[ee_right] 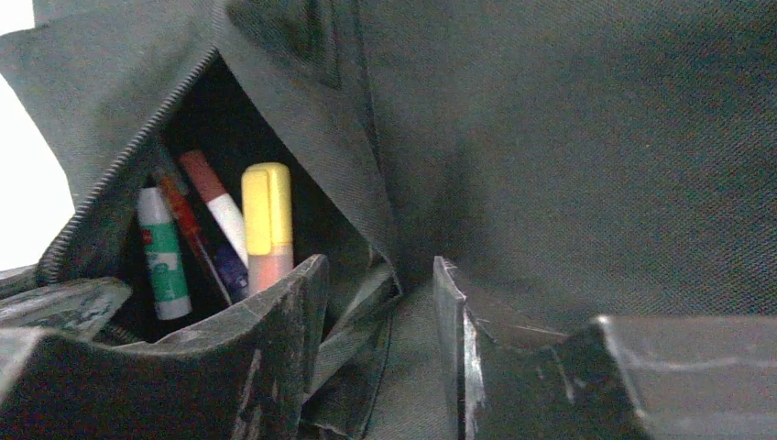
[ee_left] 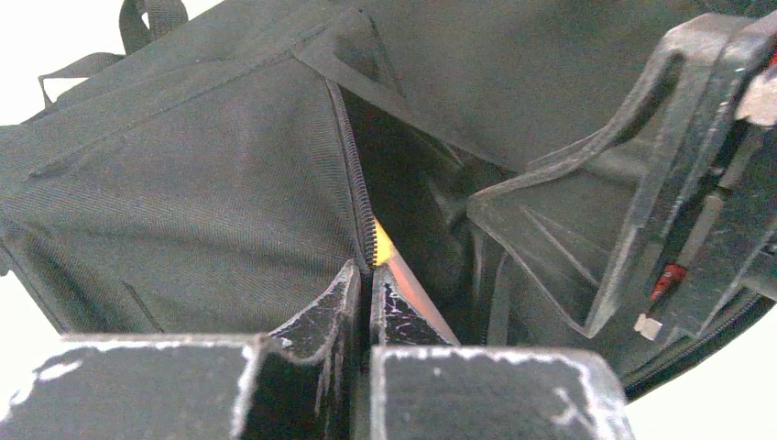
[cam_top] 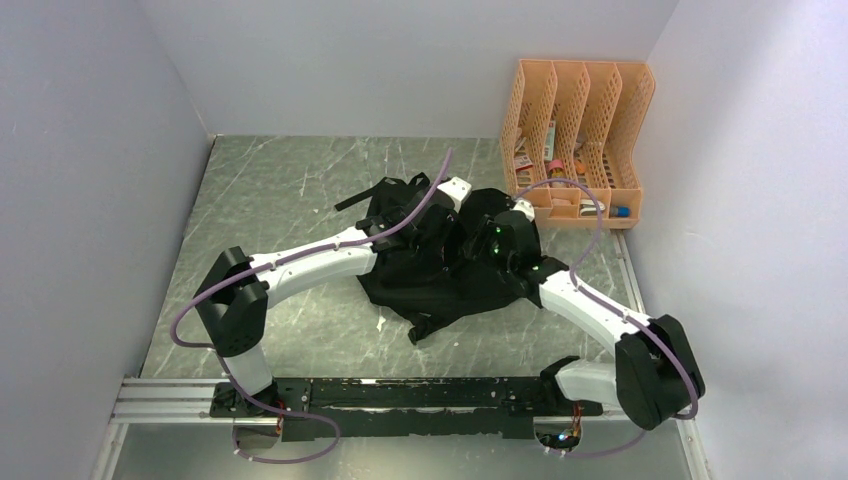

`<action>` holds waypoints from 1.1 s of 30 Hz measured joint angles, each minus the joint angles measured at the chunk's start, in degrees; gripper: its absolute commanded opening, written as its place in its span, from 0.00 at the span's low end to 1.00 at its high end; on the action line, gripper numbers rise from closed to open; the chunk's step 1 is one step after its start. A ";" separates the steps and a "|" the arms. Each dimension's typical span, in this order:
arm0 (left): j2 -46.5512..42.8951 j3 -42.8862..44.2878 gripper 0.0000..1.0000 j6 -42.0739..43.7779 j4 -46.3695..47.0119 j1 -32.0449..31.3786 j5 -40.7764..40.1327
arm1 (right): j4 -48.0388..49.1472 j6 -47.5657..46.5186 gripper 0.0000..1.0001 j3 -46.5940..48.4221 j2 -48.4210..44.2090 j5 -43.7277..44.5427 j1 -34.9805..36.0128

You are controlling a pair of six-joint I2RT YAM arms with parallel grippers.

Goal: Pack the student bag
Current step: Adjust the student bag at the center of the board.

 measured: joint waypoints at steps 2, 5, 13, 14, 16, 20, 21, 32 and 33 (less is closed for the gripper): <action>0.00 0.00 0.05 0.00 0.00 0.02 0.13 | -0.09 -0.26 0.42 0.00 0.90 -0.13 0.00; 0.00 0.00 0.05 0.00 0.00 0.07 0.37 | 0.24 -0.44 0.35 -0.02 1.81 -0.46 0.00; 0.00 0.00 0.05 0.00 -0.02 0.07 0.92 | 4.92 0.00 0.10 -2.64 1.64 -1.68 0.00; 0.00 0.00 0.05 0.00 -0.02 0.07 0.98 | 5.27 0.09 0.08 -2.86 1.49 -1.68 0.00; 0.00 0.00 0.06 0.00 -0.02 0.07 1.07 | 5.62 0.13 0.02 -2.95 1.16 -1.73 0.00; 0.00 -0.02 0.16 -0.07 0.00 0.11 1.57 | 5.81 0.02 0.00 -3.23 -0.33 -1.84 0.00; 0.00 -0.13 0.18 -0.22 0.09 0.15 1.88 | 5.86 0.00 0.00 -3.45 -0.90 -1.81 0.00; 0.00 -0.39 0.54 -2.34 1.73 0.20 7.45 | 9.62 -1.49 0.00 -6.23 -7.56 -3.41 0.07; 0.00 -0.39 0.55 -2.58 1.84 0.33 8.26 | 9.79 -1.51 0.00 -6.27 -7.56 -3.52 0.07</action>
